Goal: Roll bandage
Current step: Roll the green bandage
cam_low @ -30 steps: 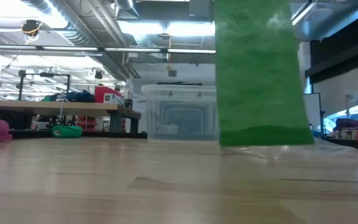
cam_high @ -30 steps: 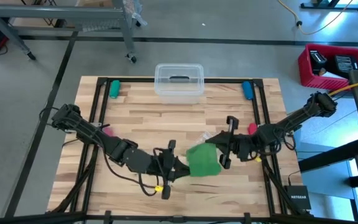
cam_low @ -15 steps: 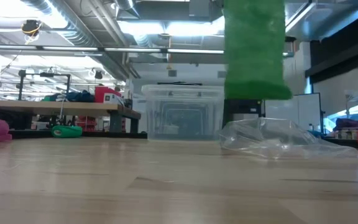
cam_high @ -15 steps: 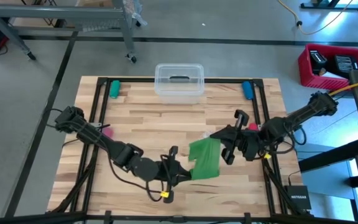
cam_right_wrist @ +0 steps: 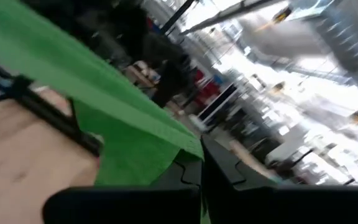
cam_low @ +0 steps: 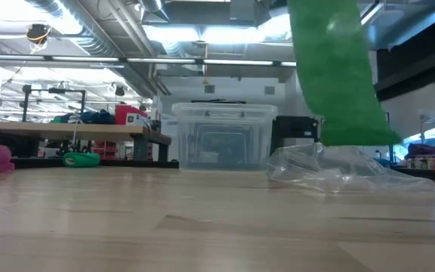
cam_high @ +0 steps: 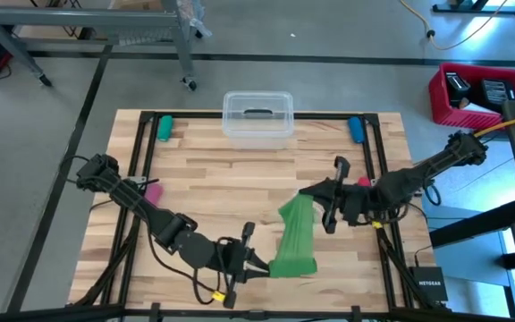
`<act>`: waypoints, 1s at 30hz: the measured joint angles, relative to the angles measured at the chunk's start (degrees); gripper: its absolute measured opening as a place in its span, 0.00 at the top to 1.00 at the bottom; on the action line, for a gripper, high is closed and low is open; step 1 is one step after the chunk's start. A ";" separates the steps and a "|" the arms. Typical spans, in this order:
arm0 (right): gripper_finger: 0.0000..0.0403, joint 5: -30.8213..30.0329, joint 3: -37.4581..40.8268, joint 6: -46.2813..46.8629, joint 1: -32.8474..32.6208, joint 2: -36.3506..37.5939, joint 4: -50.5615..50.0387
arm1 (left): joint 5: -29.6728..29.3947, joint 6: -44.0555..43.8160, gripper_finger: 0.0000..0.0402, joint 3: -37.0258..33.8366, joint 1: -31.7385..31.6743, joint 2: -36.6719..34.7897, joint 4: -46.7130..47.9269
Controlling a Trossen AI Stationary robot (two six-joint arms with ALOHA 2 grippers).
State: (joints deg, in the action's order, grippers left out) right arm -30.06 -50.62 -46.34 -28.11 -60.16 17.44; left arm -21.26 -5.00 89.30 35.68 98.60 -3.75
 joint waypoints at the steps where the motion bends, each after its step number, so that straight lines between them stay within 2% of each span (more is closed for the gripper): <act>1: 0.99 0.24 -0.05 2.24 0.01 -0.32 -1.61 | 0.55 0.84 0.97 0.00 -0.02 -0.06 -0.99; 7: 0.97 4.42 -0.07 16.78 -0.01 -2.82 -6.80 | 1.25 3.55 0.97 0.66 -0.30 -0.93 -2.64; 9: 0.92 5.49 -0.05 21.21 0.01 -3.25 -8.85 | 1.23 4.02 0.97 1.35 -0.66 -1.12 -2.78; 13: 0.76 7.25 -0.05 27.78 -0.01 -3.35 -10.08 | 0.36 4.94 0.97 2.17 -0.81 -2.31 -2.64; 16: 0.62 5.57 -0.56 28.10 -0.15 -2.57 -10.94 | -2.38 6.09 0.97 2.32 -0.79 -3.92 -3.17; 21: 0.45 -5.54 -3.32 28.08 -1.28 -0.26 -11.45 | -7.85 7.92 0.97 2.40 -0.81 -5.58 -3.51; 23: 0.40 -7.66 -4.59 28.12 -1.55 -0.01 -12.20 | -10.44 9.52 0.97 2.40 -0.79 -5.59 -4.52; 26: 0.36 -6.79 -6.67 28.11 -2.28 0.23 -13.82 | -12.05 13.83 0.97 2.40 -1.40 -5.59 -9.86; 30: 0.34 -2.69 -7.68 30.41 -2.28 0.10 -14.73 | -12.35 19.85 0.97 2.40 -2.23 -6.08 -23.15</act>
State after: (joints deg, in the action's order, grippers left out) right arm -32.75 -58.30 -15.93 -30.39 -60.06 2.71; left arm -33.61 14.85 91.70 33.45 92.53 -26.90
